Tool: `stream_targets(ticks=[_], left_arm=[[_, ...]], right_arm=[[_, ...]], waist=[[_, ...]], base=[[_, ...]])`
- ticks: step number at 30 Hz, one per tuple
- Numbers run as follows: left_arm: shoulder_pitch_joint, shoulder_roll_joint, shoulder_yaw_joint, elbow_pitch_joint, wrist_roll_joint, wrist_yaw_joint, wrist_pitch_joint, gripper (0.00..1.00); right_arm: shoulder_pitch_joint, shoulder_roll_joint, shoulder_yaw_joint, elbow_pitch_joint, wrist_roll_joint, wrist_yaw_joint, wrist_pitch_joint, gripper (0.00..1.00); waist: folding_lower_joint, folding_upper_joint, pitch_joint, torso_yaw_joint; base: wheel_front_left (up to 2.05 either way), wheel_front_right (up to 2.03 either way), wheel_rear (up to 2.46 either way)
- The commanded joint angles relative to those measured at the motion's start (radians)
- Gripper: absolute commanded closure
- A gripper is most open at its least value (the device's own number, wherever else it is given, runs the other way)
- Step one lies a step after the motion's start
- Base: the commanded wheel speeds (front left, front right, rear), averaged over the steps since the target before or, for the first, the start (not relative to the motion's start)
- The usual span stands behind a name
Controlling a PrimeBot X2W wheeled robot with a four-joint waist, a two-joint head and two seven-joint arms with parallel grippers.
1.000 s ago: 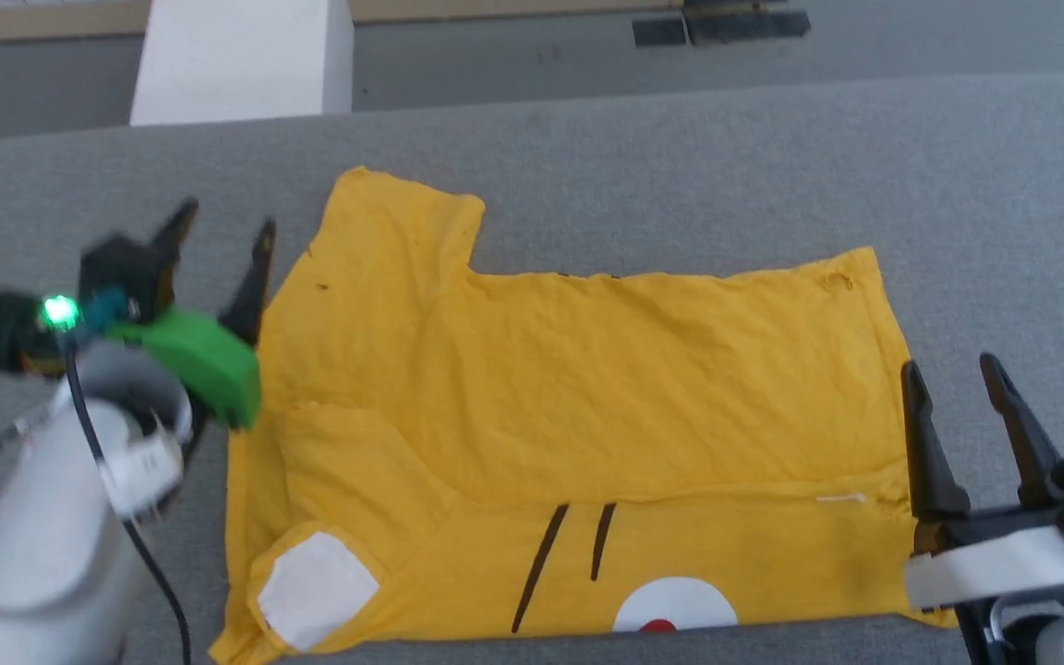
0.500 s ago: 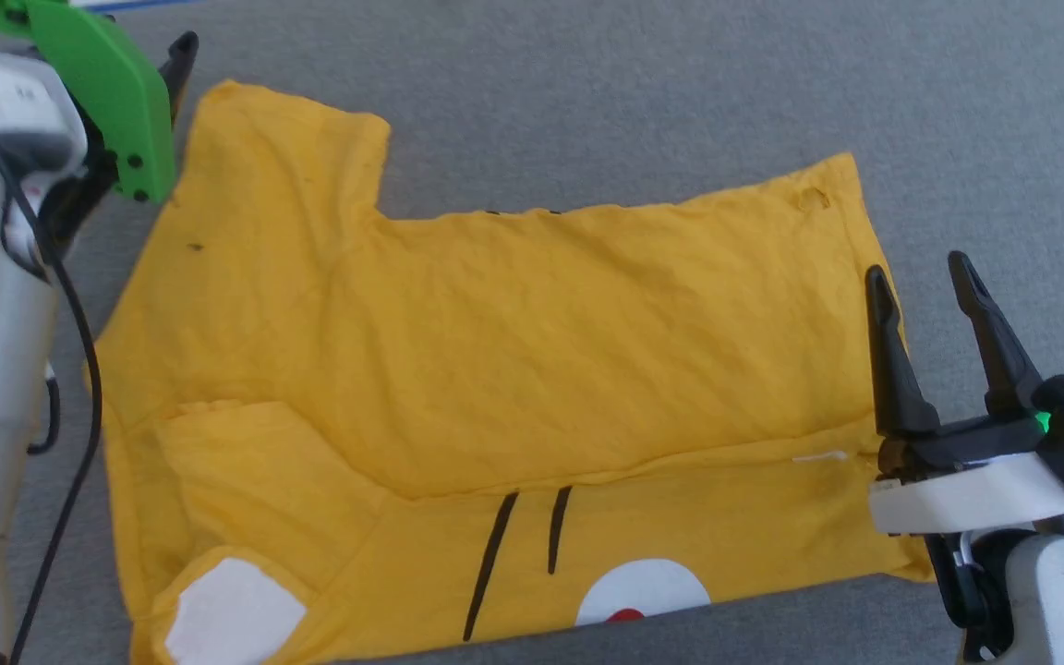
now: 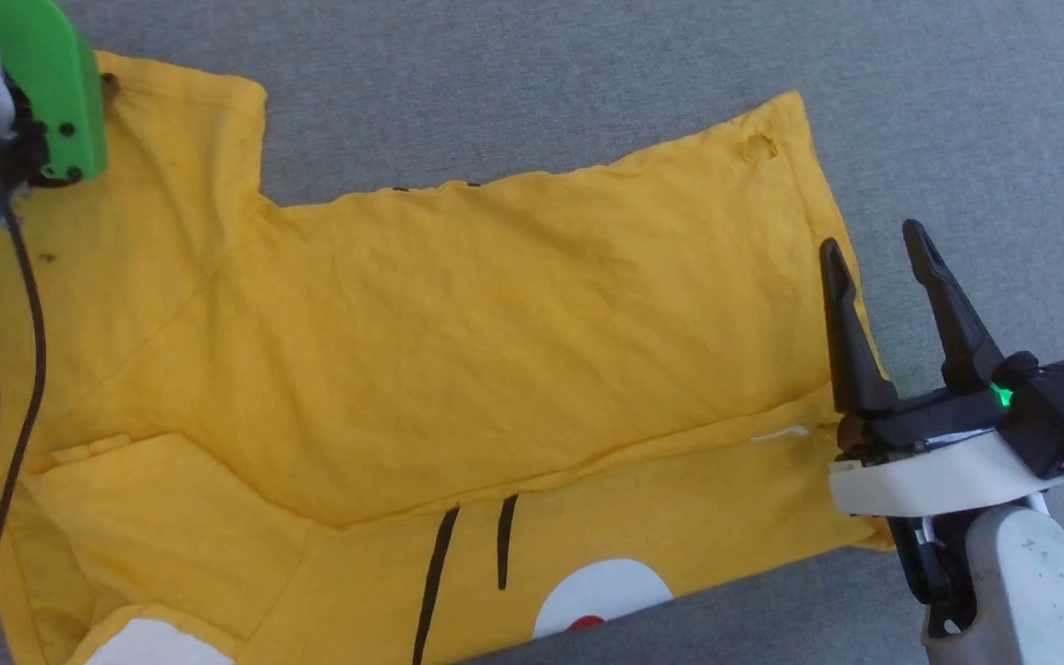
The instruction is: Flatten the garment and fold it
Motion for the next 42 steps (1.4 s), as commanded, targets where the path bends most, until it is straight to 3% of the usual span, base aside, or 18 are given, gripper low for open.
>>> stream_targets(ticks=[1, 2, 3, 8, 11, 17, 24, 25, 26, 28, 29, 31, 35, 42], left_arm=[[0.03, 0.014, -0.002, -0.005, 0.001, 0.015, 0.024, 0.38], [0.036, 0.016, -0.003, -0.014, -0.001, 0.019, 0.033, 0.63], [0.043, 0.02, -0.003, -0.027, -0.003, 0.02, 0.039, 1.0], [0.061, 0.032, -0.003, -0.072, -0.006, 0.016, 0.025, 1.0], [0.064, 0.027, -0.006, -0.088, -0.009, 0.006, 0.005, 1.0], [0.057, 0.013, -0.016, -0.091, -0.015, -0.011, -0.025, 1.0], [0.043, -0.005, -0.029, -0.084, -0.018, -0.026, -0.058, 1.0], [0.041, -0.006, -0.03, -0.082, -0.019, -0.028, -0.062, 1.0], [0.04, -0.008, -0.031, -0.08, -0.019, -0.031, -0.068, 1.0], [0.038, -0.009, -0.035, -0.076, -0.015, -0.034, -0.082, 1.0], [0.037, -0.011, -0.036, -0.074, -0.015, -0.038, -0.093, 1.0], [0.035, -0.016, -0.038, -0.07, -0.009, -0.044, -0.131, 1.0], [0.041, -0.01, -0.056, -0.053, 0.049, -0.062, -0.279, 1.0], [0.172, -0.053, -0.026, -0.041, 0.066, -0.038, -0.63, 1.0]], right_arm=[[-0.02, 0.003, 0.006, 0.004, 0.007, -0.002, -0.009, 0.0], [-0.023, 0.001, 0.007, 0.005, 0.005, -0.002, -0.009, 0.0], [-0.028, -0.001, 0.008, 0.006, 0.003, -0.002, -0.007, 0.0], [-0.115, -0.027, 0.016, 0.014, -0.012, -0.002, 0.046, 0.0], [-0.224, -0.036, 0.001, 0.044, -0.015, -0.002, 0.152, 0.0], [-0.46, -0.041, -0.027, 0.216, 0.001, -0.002, 0.552, 0.0], [-0.575, -0.055, -0.01, 0.347, -0.036, -0.002, 0.979, 0.0], [-0.577, -0.056, -0.006, 0.347, -0.038, -0.002, 1.016, 0.18], [-0.575, -0.059, 0.005, 0.342, -0.042, -0.002, 1.059, 0.53], [-0.568, -0.069, 0.019, 0.325, -0.042, -0.002, 1.11, 0.81], [-0.565, -0.074, 0.022, 0.315, -0.043, -0.002, 1.12, 1.0], [-0.555, -0.082, 0.024, 0.292, -0.042, -0.002, 1.117, 1.0], [-0.521, -0.092, 0.023, 0.261, -0.047, -0.002, 1.01, 1.0], [-0.396, -0.109, 0.029, 0.24, -0.063, -0.002, 0.728, 1.0]], waist=[[-0.0001, 0.0, 0.012, -0.01], [-0.0001, 0.0, 0.012, -0.009], [-0.0001, 0.0, 0.013, -0.007], [-0.0001, 0.0, 0.009, 0.004], [-0.0001, 0.0, 0.005, 0.016], [-0.0001, 0.0, 0.007, 0.037], [-0.0001, 0.0, 0.014, 0.055], [-0.0001, 0.0, 0.014, 0.057], [-0.0001, 0.0, 0.014, 0.058], [-0.0001, 0.0, 0.015, 0.062], [-0.0001, 0.0, 0.014, 0.064], [-0.0001, 0.0, 0.009, 0.068], [-0.0001, 0.0, -0.026, 0.081], [-0.0001, 0.0, -0.153, 0.121]], base=[[0.0, 0.0, 0.0], [0.0, 0.0, 0.0], [0.0, 0.0, 0.0], [0.0, 0.0, 0.0], [0.0, 0.0, 0.0], [0.0, 0.0, 0.0], [0.0, 0.0, 0.0], [0.0, 0.0, 0.0], [0.0, 0.0, 0.0], [0.0, 0.0, 0.0], [0.0, 0.0, 0.0], [0.0, 0.0, 0.0], [0.0, 0.0, 0.0], [0.0, 0.0, 0.0]])
